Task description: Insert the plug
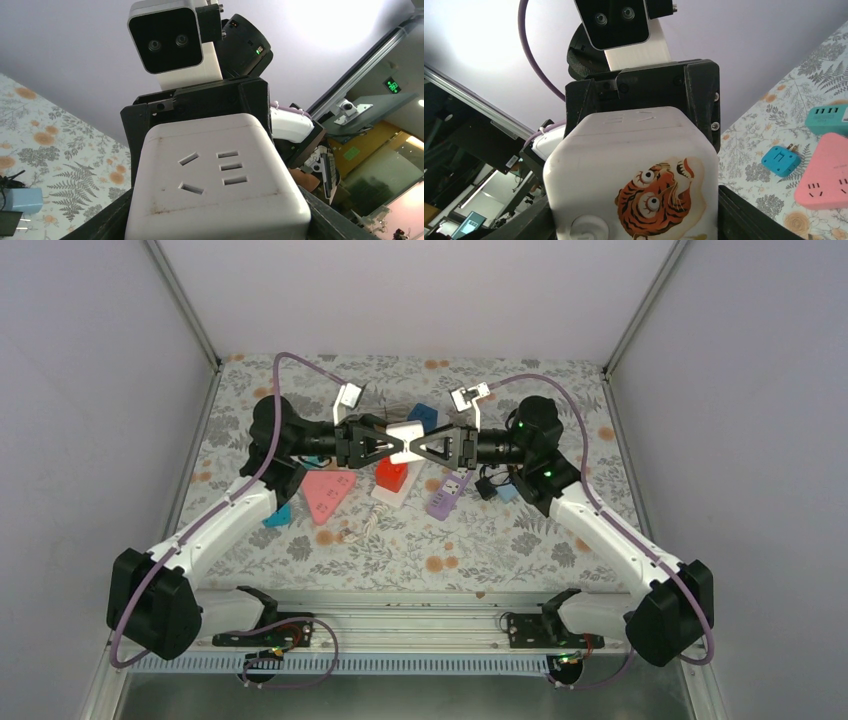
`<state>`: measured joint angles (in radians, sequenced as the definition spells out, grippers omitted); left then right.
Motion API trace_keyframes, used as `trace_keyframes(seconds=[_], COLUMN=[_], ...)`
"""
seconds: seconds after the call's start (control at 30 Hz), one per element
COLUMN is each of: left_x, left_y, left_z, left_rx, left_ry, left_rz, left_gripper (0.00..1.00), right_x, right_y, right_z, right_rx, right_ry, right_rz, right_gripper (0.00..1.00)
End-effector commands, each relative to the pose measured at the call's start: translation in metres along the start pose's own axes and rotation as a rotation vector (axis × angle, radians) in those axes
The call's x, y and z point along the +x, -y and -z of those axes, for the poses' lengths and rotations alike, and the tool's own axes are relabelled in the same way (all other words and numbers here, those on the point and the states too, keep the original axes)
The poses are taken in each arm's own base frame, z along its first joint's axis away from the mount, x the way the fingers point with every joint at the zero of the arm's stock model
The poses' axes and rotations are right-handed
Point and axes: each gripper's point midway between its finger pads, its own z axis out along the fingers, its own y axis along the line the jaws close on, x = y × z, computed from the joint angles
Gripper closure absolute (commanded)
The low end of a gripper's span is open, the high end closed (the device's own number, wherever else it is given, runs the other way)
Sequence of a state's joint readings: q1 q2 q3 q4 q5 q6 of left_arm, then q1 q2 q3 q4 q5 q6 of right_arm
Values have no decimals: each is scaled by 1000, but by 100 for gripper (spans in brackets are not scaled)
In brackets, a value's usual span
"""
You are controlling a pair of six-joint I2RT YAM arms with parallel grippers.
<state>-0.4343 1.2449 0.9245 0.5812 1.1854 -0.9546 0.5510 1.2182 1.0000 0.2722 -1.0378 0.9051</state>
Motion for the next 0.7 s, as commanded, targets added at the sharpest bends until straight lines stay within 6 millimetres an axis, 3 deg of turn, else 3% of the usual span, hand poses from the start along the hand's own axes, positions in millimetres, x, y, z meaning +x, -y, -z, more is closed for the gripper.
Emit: trace_keyframes(seconds=[0.0,0.13,0.23,0.33,0.47,0.67], left_x=[-1,0,-1,-8,-18,-29], left_y=[-1,-8,-12,-20,-35,-56], left_z=[2,4,5,10,31,90], left_rx=[-26,-85,-126,-219,-433,-837], left_ry=[15,11,19,55,134,290], left_rz=[-60,-67,-75,-122,-220,-292], left_gripper=[41,34,18,1,0,0], right_x=[0,-5,-7,-13,-14,-7], right_y=[-22,-12,-6,12,43,100], right_z=[-1,0,1,6,20,51], right_rx=[-53,6,35,147,333,662], right_ry=[17,66,85,135,192,246], right_rz=[113,134,126,102,61,-37], right_gripper=[41,50,57,58,58,55])
